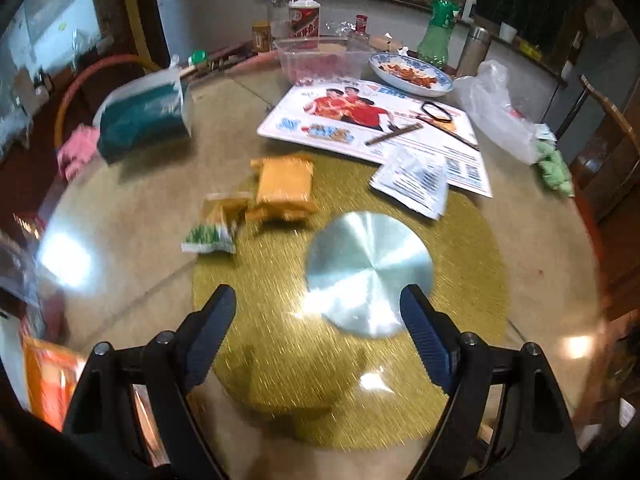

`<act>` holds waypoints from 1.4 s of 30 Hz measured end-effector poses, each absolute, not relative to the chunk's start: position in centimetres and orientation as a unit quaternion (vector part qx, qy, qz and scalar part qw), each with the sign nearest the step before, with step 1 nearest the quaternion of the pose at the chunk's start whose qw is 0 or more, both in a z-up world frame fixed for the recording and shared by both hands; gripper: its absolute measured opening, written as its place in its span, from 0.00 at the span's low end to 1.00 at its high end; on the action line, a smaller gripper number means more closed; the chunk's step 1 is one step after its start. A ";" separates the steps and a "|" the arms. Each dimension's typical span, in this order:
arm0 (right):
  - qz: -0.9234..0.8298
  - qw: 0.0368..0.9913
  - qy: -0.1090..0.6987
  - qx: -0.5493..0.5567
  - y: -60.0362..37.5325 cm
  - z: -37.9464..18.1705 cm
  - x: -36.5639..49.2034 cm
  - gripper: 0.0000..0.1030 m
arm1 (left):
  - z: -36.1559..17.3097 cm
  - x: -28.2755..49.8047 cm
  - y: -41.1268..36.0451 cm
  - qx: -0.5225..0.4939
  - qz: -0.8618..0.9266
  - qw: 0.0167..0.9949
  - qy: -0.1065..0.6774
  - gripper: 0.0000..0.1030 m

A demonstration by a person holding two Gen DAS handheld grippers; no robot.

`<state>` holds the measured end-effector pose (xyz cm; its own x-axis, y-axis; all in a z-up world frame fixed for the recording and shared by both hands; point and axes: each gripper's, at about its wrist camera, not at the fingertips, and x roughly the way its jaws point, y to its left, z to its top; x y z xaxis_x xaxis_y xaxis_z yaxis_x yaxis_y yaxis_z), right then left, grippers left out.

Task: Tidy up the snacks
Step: 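Grasp the orange cracker pack on the lazy susan with the left tool, then carry the orange pack and green bag into the gold tray, open both tools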

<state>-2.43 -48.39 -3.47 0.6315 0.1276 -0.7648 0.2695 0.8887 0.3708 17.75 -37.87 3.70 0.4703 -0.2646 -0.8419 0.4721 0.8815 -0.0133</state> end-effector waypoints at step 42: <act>-0.047 0.892 0.425 0.147 -43.1 -3.0 -6.8 0.25 | -1.5 5.2 -33.9 0.198 -0.240 0.810 0.497 0.45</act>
<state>-6.79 -43.12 -3.01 0.6350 0.0410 -0.7714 0.2084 0.9524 0.2223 5.18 -33.95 -1.48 0.3906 -0.1910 -0.9005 0.5852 0.8067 0.0827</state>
